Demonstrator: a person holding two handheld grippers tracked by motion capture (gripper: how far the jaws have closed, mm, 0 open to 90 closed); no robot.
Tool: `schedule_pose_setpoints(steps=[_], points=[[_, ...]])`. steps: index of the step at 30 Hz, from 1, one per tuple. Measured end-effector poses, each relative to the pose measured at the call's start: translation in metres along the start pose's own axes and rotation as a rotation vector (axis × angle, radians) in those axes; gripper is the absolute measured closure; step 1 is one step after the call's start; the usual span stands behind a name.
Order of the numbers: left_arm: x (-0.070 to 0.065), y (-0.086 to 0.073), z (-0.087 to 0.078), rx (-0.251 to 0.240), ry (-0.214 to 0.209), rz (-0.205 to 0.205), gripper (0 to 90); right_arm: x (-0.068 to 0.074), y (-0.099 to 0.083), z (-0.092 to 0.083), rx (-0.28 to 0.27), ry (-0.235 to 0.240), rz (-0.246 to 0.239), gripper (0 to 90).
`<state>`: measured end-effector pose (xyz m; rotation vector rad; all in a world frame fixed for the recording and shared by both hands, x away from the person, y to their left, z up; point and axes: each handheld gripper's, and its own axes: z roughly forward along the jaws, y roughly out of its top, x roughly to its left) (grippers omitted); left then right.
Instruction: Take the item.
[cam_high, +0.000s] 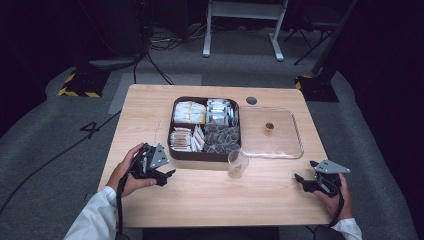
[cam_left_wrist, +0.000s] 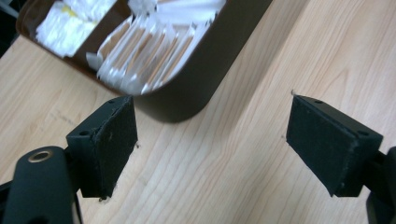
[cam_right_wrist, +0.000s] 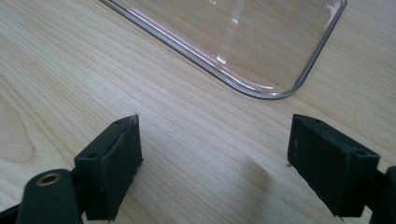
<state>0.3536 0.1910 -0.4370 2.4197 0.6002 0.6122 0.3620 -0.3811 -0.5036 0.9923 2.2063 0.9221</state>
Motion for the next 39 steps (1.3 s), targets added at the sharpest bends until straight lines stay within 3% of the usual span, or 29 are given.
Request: schedule_pose_setpoints(steps=[16,23,25,29,30,32,39], points=[[0.005,-0.043,0.013,0.050,-0.020,-0.097,16.6,0.000,0.000,0.000,0.000,-0.001,0.000,18.0],[0.012,-0.068,0.022,0.059,-0.036,-0.175,16.7,0.000,0.000,0.000,0.001,0.000,0.001,18.0],[0.013,-0.071,0.021,0.045,-0.043,-0.192,16.6,0.000,0.000,0.000,0.000,0.001,0.001,18.0],[0.017,-0.085,0.021,-0.003,-0.100,-0.289,16.6,0.000,0.000,0.000,0.000,0.000,0.001,18.0],[0.017,-0.085,0.021,-0.003,-0.100,-0.289,16.5,0.000,0.000,0.000,0.000,0.000,0.001,18.0],[0.018,-0.093,0.021,-0.041,-0.113,-0.338,15.3,0.000,0.000,0.000,0.000,0.000,-0.001,18.0],[0.019,-0.094,0.020,-0.039,-0.106,-0.331,15.1,0.001,0.000,0.000,0.000,-0.002,-0.002,18.0]])
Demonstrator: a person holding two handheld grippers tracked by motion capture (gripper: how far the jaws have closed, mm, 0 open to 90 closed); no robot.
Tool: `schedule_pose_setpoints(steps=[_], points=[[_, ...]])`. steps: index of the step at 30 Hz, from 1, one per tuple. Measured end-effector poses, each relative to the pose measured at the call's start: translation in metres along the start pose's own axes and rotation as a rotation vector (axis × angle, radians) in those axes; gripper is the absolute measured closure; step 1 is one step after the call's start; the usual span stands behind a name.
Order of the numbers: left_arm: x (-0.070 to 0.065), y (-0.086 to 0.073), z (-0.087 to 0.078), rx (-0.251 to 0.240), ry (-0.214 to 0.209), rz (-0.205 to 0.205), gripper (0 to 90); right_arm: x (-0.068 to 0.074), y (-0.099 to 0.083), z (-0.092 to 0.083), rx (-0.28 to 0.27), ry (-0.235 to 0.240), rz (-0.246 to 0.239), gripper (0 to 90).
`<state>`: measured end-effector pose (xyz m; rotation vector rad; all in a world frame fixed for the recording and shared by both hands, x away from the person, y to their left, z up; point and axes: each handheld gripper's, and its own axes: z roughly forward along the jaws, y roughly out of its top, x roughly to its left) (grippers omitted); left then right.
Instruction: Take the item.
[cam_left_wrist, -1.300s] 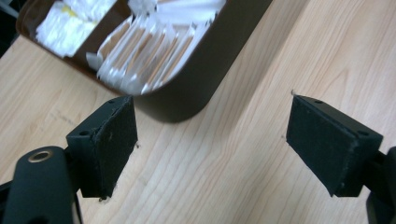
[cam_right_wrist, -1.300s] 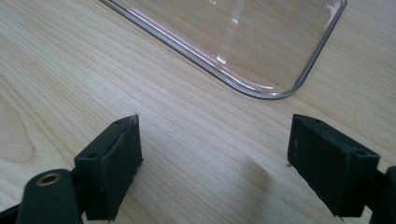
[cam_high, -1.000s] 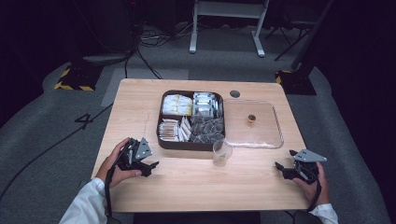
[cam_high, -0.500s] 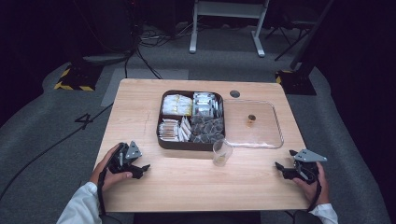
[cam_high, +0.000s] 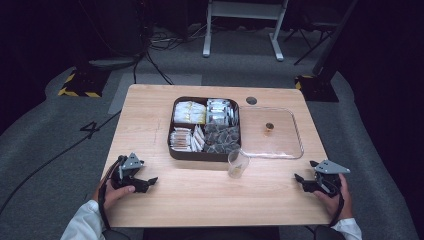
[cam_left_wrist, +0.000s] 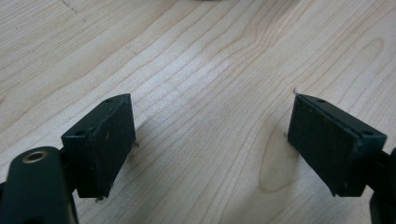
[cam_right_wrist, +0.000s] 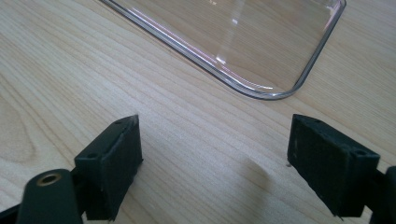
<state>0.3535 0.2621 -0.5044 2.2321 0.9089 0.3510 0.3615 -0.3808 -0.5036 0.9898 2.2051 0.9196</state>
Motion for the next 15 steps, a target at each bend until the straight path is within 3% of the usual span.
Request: schedule_pose_setpoints(steps=[15], points=[[-0.0003,0.0003,0.0009,-0.001,-0.001,-0.010,14.5,0.0003,0.0000,0.0001,-0.002,-0.004,-0.001,17.8]])
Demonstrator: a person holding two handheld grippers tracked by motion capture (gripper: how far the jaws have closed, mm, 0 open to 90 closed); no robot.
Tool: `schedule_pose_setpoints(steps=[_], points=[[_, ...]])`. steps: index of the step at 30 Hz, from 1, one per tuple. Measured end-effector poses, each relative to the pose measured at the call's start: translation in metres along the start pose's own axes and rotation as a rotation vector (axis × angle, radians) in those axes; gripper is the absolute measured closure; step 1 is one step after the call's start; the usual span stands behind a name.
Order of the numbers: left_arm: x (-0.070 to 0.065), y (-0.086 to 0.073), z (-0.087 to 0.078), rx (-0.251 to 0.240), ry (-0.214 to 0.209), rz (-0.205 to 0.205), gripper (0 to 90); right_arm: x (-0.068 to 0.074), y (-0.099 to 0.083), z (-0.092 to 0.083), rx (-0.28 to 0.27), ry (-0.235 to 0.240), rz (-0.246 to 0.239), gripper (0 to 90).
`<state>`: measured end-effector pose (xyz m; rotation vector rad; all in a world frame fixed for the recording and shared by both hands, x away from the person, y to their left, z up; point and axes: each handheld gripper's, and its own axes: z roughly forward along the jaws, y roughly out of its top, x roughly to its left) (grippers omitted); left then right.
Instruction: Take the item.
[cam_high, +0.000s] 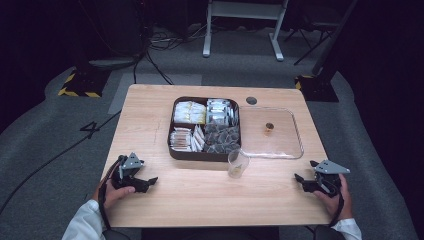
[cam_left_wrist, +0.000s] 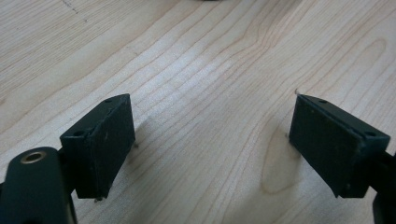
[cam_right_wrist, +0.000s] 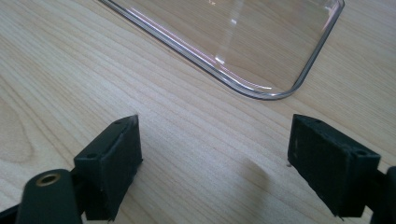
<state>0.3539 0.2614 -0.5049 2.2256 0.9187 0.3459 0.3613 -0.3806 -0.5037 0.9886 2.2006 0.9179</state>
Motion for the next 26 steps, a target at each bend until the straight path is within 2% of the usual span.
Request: schedule_pose_setpoints(steps=[26], points=[[0.0000,0.0000,0.0000,0.000,0.000,-0.001,14.5,0.0004,-0.0001,-0.0002,-0.003,-0.002,-0.009,17.9]])
